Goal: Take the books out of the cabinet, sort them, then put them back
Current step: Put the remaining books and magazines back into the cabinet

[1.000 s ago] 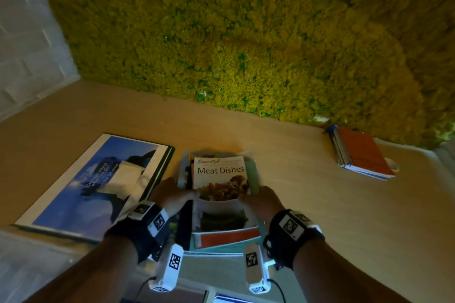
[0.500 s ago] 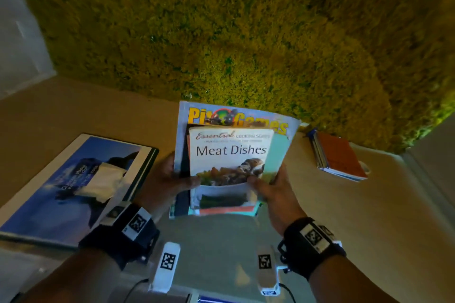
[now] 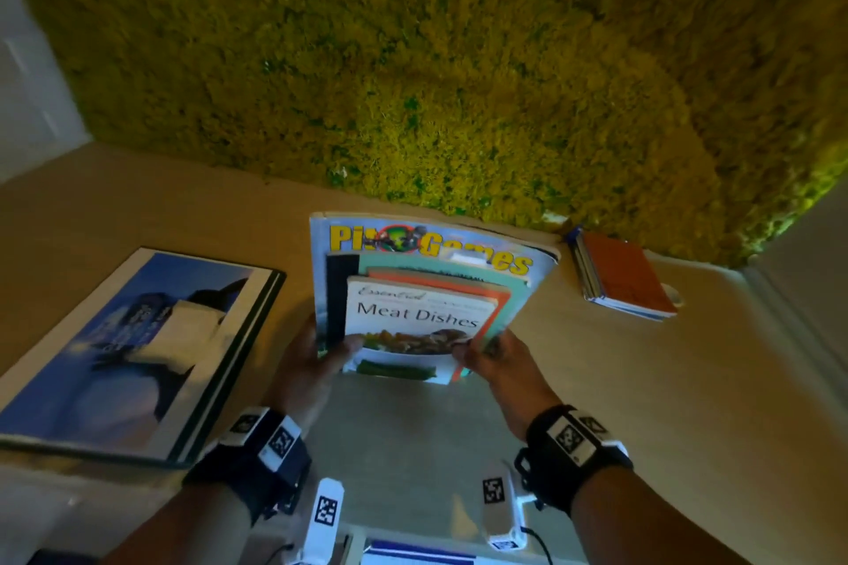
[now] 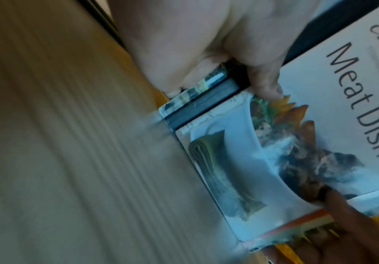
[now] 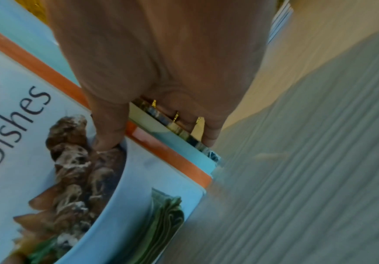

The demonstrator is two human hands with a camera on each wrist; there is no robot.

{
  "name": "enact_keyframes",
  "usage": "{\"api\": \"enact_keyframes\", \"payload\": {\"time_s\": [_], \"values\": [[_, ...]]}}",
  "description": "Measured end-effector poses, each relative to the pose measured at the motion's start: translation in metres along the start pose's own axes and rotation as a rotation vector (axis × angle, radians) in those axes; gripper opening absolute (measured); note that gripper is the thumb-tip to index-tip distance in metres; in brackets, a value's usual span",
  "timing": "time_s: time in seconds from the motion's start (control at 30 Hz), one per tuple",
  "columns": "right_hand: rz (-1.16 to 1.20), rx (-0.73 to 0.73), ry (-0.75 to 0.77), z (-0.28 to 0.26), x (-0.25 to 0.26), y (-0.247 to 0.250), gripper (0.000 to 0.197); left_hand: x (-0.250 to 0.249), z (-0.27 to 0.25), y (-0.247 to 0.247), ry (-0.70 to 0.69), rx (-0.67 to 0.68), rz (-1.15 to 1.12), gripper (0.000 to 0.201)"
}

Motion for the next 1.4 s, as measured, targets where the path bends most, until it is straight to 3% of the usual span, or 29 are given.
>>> {"api": "enact_keyframes", "payload": {"time_s": [0.1, 0.27, 0.43, 0.53, 0.6, 0.7, 0.8, 0.87, 0.97, 1.07, 1.13, 1.27, 1.33, 1.4], "values": [[0.026, -0.021, -0.009, -0.01, -0.008, -0.003, 0.034, 0.006, -0.008, -0.012, 0.009, -0.046, -0.003, 0.058], [0.038, -0.055, 0.003, -0.055, -0.012, 0.021, 0.024, 0.004, -0.04, -0.038, 0.048, 0.067, -0.052, 0.067], [0.069, -0.031, -0.029, -0.12, -0.022, 0.074, 0.022, -0.001, -0.101, -0.073, 0.088, 0.131, -0.074, 0.051], [0.033, -0.035, -0.029, -0.175, -0.041, 0.109, 0.032, 0.006, -0.166, -0.101, 0.147, 0.114, -0.021, 0.027], [0.034, -0.039, -0.036, -0.219, -0.064, 0.132, 0.032, 0.015, -0.218, -0.119, 0.168, 0.116, 0.066, 0.018], [0.014, -0.025, -0.066, -0.285, -0.117, 0.164, 0.025, 0.033, -0.306, -0.14, 0.224, 0.123, 0.164, 0.029], [0.001, 0.003, -0.147, -0.345, -0.175, 0.192, 0.036, 0.056, -0.388, -0.158, 0.271, 0.138, 0.228, 0.039], [0.036, 0.027, -0.207, -0.375, -0.212, 0.207, 0.038, 0.075, -0.427, -0.168, 0.296, 0.155, 0.316, 0.052], [0.064, 0.02, -0.301, -0.397, -0.263, 0.221, 0.033, 0.109, -0.462, -0.179, 0.4, 0.192, 0.358, 0.043], [0.04, -0.053, -0.332, -0.387, -0.306, 0.232, 0.022, 0.138, -0.46, -0.195, 0.487, 0.241, 0.404, 0.022], [0.044, -0.09, -0.353, -0.367, -0.332, 0.239, 0.026, 0.164, -0.44, -0.208, 0.493, 0.26, 0.426, 0.015], [-0.018, -0.143, -0.351, -0.292, -0.374, 0.251, 0.06, 0.226, -0.378, -0.234, 0.48, 0.301, 0.484, 0.035], [-0.101, -0.158, -0.301, -0.247, -0.383, 0.257, 0.056, 0.259, -0.34, -0.244, 0.461, 0.299, 0.494, 0.039], [-0.191, -0.156, -0.237, -0.203, -0.383, 0.26, 0.04, 0.274, -0.303, -0.259, 0.417, 0.301, 0.496, 0.044]]}}
Point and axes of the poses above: each hand's wrist, its own z-axis towards the middle knuckle, its own y-axis out of the back of the hand, x = y × z, the point moved 4 cm from there along z, towards the middle knuckle, and after that the axes turned 6 degrees about -y, right-handed, at the moved point
